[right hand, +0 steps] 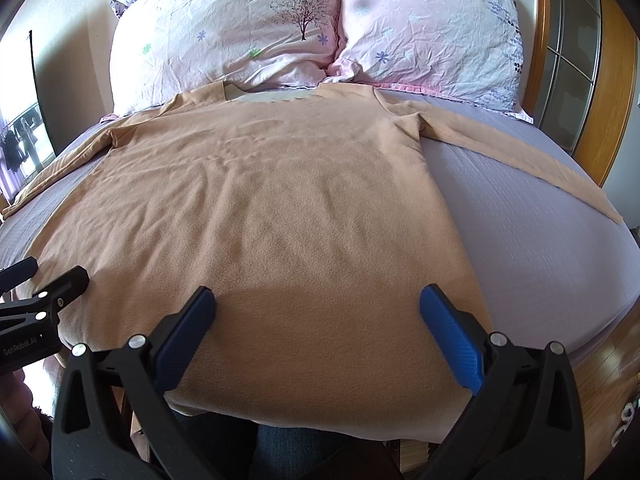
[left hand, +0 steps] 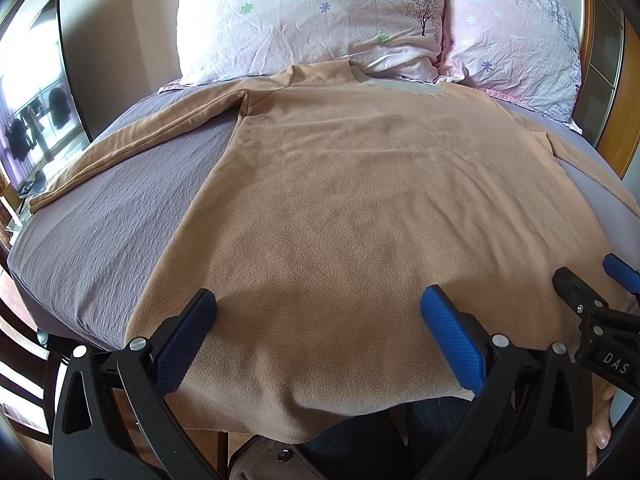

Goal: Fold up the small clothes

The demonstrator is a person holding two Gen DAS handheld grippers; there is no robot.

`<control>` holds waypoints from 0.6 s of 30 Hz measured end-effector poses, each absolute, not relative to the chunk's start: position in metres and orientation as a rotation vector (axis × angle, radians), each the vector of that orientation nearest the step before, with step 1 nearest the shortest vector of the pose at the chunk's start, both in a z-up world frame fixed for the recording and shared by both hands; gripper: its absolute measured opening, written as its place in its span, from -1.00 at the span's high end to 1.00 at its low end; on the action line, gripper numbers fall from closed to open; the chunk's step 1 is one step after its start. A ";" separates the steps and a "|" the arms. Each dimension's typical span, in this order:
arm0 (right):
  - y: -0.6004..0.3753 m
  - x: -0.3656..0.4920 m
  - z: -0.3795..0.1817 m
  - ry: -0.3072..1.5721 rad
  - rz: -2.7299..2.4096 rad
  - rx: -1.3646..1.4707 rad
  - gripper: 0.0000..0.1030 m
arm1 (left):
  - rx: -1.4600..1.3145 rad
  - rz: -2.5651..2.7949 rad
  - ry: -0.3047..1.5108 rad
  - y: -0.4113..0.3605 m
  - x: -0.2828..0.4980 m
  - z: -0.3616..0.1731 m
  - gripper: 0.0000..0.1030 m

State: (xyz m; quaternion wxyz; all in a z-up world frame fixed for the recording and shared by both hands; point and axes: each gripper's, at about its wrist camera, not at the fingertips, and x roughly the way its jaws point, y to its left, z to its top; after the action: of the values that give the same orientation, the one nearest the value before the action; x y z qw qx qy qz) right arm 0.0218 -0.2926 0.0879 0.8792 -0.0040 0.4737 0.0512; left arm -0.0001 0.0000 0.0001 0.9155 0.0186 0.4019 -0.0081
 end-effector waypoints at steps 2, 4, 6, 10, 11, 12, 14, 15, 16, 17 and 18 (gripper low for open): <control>-0.293 0.022 0.088 0.987 0.107 -0.008 -0.97 | 0.038 -0.017 0.828 0.000 0.000 0.000 -0.97; -0.293 0.022 0.088 0.987 0.107 -0.008 -0.97 | 0.038 -0.017 0.828 0.000 0.000 0.000 -0.97; -0.294 0.021 0.089 0.987 0.107 -0.008 -0.97 | 0.038 -0.017 0.827 0.000 0.000 0.000 -0.97; -0.294 0.021 0.089 0.986 0.107 -0.008 -0.97 | 0.038 -0.017 0.826 0.000 0.000 0.000 -0.97; -0.294 0.021 0.089 0.986 0.107 -0.008 -0.97 | 0.038 -0.017 0.826 0.000 0.000 0.000 -0.97; -0.294 0.021 0.089 0.986 0.107 -0.008 -0.97 | 0.038 -0.017 0.826 0.000 0.000 0.000 -0.97; -0.294 0.021 0.089 0.985 0.107 -0.008 -0.97 | 0.039 -0.017 0.826 0.000 0.000 0.000 -0.97; -0.294 0.021 0.089 0.985 0.107 -0.008 -0.97 | 0.038 -0.017 0.826 0.000 0.000 0.000 -0.97; -0.294 0.021 0.089 0.985 0.107 -0.008 -0.97 | 0.038 -0.017 0.826 0.000 0.000 0.000 -0.97; -0.294 0.021 0.089 0.985 0.107 -0.008 -0.97 | 0.039 -0.017 0.825 0.000 0.000 0.000 -0.97; -0.294 0.021 0.089 0.985 0.107 -0.008 -0.97 | 0.039 -0.017 0.825 0.000 0.000 0.000 -0.97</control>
State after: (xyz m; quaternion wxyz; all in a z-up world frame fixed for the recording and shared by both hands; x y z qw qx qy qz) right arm 0.0211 -0.2941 0.0893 0.8797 -0.0039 0.4727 0.0512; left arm -0.0001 0.0000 0.0002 0.9159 0.0188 0.4009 -0.0082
